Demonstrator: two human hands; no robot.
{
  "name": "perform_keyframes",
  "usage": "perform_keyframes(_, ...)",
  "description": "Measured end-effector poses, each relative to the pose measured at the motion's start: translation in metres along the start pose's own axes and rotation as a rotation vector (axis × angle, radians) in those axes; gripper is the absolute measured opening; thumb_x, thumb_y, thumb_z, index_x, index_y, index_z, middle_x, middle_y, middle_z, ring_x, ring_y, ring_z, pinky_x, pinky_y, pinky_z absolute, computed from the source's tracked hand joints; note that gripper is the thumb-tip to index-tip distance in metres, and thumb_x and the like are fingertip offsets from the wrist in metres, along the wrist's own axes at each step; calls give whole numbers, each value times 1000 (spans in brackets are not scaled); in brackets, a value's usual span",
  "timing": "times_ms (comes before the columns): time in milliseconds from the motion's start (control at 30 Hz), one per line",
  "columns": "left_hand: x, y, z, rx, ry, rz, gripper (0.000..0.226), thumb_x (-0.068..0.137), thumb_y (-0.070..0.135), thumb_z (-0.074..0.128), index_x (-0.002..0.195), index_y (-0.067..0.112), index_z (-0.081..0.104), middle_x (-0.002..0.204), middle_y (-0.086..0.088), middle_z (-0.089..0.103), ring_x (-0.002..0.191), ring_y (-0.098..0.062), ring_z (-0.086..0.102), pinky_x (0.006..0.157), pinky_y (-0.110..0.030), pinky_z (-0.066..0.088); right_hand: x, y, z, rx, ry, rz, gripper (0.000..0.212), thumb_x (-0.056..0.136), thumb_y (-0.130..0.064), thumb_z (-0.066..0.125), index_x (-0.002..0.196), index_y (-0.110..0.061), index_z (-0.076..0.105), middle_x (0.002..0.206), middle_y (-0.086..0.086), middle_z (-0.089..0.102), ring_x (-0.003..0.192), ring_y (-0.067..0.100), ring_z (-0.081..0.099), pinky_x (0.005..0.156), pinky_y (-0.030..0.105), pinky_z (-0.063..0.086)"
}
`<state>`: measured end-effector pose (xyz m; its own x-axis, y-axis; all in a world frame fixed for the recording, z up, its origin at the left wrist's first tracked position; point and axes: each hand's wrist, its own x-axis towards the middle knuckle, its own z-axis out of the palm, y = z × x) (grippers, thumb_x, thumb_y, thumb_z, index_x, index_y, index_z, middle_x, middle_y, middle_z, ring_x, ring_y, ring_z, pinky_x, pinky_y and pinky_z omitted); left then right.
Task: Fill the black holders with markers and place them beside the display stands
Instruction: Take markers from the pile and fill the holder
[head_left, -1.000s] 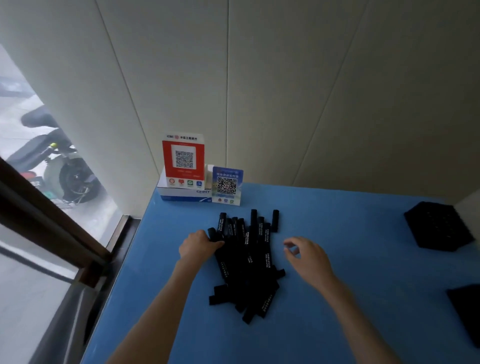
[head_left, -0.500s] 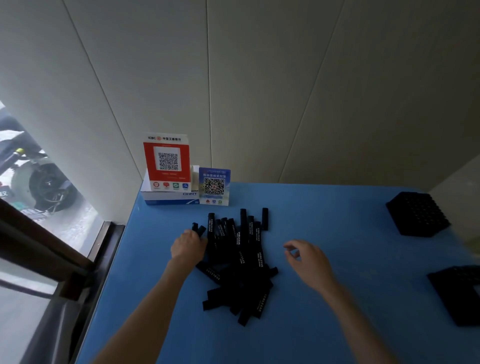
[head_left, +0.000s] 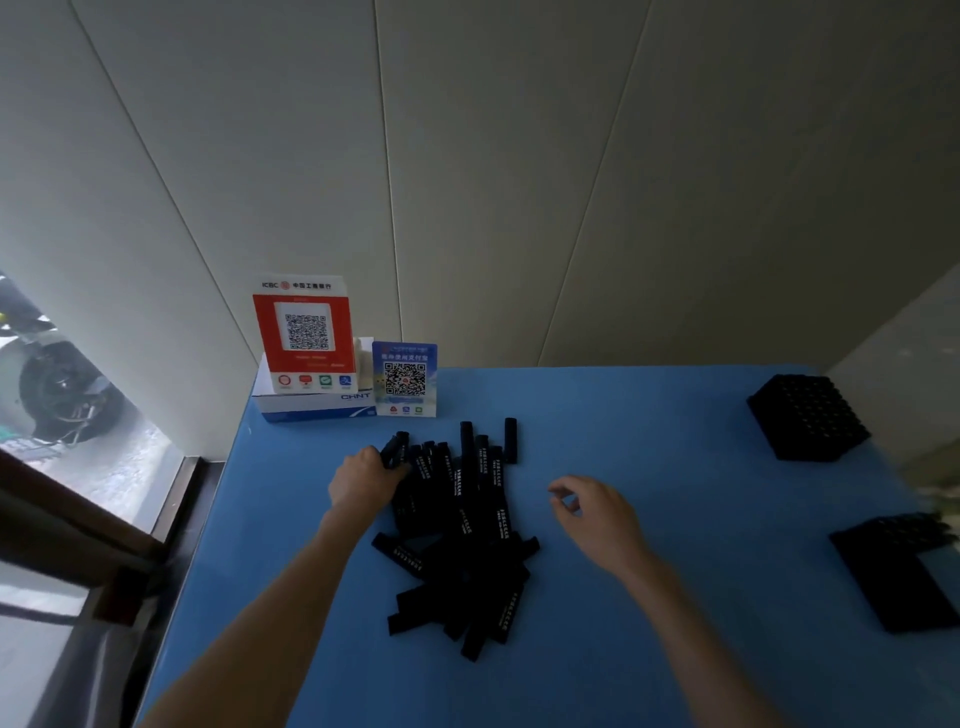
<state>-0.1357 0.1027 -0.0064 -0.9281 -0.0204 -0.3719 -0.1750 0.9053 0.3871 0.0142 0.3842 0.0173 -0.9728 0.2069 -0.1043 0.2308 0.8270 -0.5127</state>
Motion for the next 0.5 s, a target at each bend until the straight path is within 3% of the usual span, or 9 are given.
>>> perform_keyframes(133,4,0,-9,66,-22,5,42,90,49,60,93,7,56,81,-6,54,79,-29,57,65,-34,46,9,-2,3,0,8,14,17,93,-30,57,106,-25,67,102,-14,68,84,9,64,80,32,54)
perform_keyframes(233,2,-8,-14,-40,-3,-53,50,91,53,53,83,4,58,79,-11,63,75,-31,60,64,-35,49,24,-8,8,-21,24,13,17,92,-29,57,104,-25,68,102,-14,69,87,9,64,77,28,52)
perform_keyframes(333,-4,-15,-22,-422,-22,-77,43,91,40,58,74,0,63,62,-13,71,57,-28,64,63,-41,61,43,-15,15,-37,4,-7,18,93,-28,57,105,-22,68,104,-10,71,92,15,66,77,30,52)
perform_keyframes(500,-20,-27,-45,-1011,-139,-75,29,95,24,66,90,-4,64,80,-23,74,63,-29,69,60,-36,60,73,-26,30,-131,-68,-31,40,94,-37,59,131,-22,54,124,3,55,110,25,58,85,37,50)
